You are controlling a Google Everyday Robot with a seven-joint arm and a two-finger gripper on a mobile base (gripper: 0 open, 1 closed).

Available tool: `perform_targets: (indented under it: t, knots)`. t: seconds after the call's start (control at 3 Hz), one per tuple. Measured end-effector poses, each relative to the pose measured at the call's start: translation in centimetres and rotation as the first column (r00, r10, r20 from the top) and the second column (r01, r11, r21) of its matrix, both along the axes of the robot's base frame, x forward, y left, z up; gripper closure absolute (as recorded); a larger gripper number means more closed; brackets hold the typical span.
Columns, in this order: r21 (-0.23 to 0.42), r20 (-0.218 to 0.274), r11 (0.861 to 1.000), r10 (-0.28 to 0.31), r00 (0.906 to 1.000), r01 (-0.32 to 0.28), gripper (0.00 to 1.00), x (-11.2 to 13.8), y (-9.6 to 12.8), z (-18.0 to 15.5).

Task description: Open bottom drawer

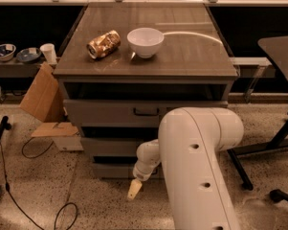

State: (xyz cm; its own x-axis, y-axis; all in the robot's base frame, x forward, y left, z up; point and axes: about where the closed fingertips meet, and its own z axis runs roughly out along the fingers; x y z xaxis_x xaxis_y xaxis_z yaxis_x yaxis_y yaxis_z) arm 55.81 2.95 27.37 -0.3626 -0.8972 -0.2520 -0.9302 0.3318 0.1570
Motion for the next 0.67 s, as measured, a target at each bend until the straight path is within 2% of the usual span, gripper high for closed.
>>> perform_targets:
  t: [0.33, 0.67]
  knots:
    - [0.002, -0.009, 0.998, -0.066, 0.9978, 0.066, 0.18, 0.1, -1.5, -1.6]
    - [0.041, -0.012, 0.989, -0.141, 0.9899, 0.142, 0.42, 0.0, -3.1, -3.1]
